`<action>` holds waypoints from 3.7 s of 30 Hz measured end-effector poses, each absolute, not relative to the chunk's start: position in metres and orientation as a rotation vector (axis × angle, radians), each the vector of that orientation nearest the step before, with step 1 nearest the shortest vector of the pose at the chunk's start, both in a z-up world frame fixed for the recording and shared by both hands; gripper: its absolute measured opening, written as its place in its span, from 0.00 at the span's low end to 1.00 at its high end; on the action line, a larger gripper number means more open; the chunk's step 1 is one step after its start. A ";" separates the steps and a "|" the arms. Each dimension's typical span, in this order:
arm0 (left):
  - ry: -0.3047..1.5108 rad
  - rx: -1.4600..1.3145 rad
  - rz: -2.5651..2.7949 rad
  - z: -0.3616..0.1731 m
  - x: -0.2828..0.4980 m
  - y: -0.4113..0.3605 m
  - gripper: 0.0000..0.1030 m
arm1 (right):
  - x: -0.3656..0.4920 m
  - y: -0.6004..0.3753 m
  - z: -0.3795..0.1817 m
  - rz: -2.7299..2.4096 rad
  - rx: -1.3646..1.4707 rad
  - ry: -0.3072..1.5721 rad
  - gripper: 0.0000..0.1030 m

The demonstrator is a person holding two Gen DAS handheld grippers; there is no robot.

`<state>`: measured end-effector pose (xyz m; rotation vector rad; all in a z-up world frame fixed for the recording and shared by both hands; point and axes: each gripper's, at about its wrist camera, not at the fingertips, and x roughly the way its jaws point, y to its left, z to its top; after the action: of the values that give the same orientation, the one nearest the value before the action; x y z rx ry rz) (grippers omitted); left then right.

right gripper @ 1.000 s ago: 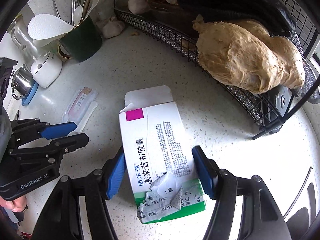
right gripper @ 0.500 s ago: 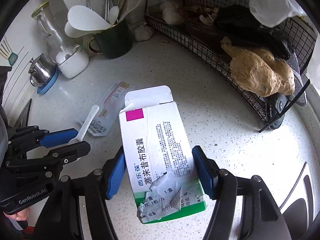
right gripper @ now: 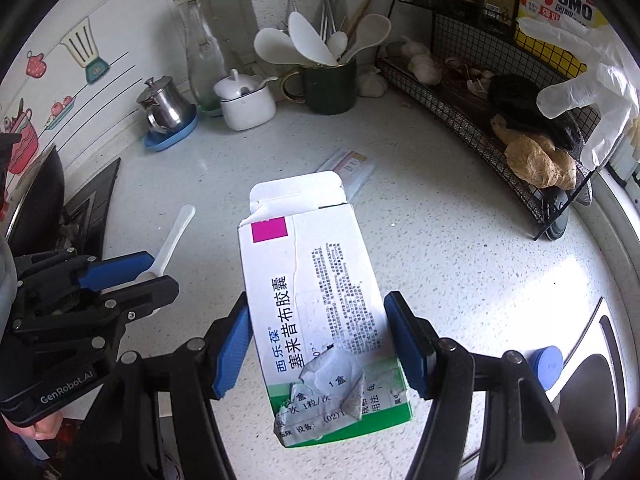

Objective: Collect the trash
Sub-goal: 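Carry the spoon and medicine box down toward the red basin, then open the left tool over the red basin to drop the spoon, then hold the medicine box over the red basin with the right tool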

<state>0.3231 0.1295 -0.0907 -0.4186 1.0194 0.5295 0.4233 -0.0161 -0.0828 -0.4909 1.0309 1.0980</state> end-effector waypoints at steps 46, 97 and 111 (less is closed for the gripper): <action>1.206 -0.781 0.671 -0.313 0.029 -0.036 0.26 | 0.166 -0.099 -0.286 1.132 -0.794 1.281 0.61; 1.304 -0.881 0.591 -0.582 0.047 -0.049 0.80 | 0.181 -0.107 -0.532 1.020 -0.858 1.414 0.61; 1.320 -0.825 0.704 -0.594 0.008 -0.031 0.83 | 0.152 -0.086 -0.553 1.072 -0.979 1.380 0.61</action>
<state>0.0081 -0.0313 -0.5938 -0.8255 1.3196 0.7041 0.1522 -0.0858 -0.5527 -0.9791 1.3798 1.0724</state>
